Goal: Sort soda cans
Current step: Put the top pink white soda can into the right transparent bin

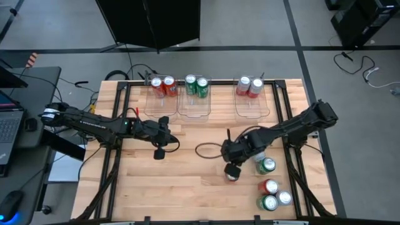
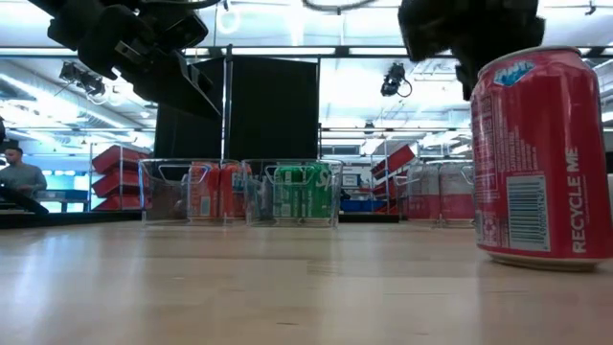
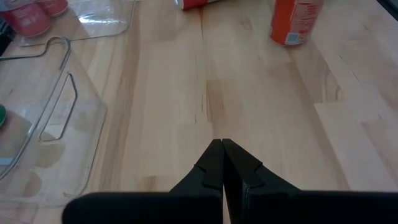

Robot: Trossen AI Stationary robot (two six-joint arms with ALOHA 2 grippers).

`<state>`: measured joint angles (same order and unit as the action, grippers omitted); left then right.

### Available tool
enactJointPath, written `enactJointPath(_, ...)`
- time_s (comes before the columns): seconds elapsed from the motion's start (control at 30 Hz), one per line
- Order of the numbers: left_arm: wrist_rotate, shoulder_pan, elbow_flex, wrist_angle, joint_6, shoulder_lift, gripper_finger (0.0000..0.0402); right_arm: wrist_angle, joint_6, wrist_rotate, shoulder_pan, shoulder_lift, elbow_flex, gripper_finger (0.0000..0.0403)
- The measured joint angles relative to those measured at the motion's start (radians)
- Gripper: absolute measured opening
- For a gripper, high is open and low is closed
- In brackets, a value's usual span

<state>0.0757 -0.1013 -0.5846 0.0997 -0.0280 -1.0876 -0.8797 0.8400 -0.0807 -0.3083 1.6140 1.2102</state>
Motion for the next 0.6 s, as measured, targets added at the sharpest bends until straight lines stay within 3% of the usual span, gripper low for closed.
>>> enactJointPath(0.3, -0.001, 0.0, 0.0, 0.024, 0.009, 0.0, 0.0, -0.478, 0.243, 0.091, 0.042, -0.06, -0.003, 0.0024)
enactJointPath(0.6, -0.002, 0.0, 0.0, 0.034, 0.013, 0.0, 0.0, -0.637, 0.377, 0.131, 0.071, -0.06, -0.112, 0.0133)
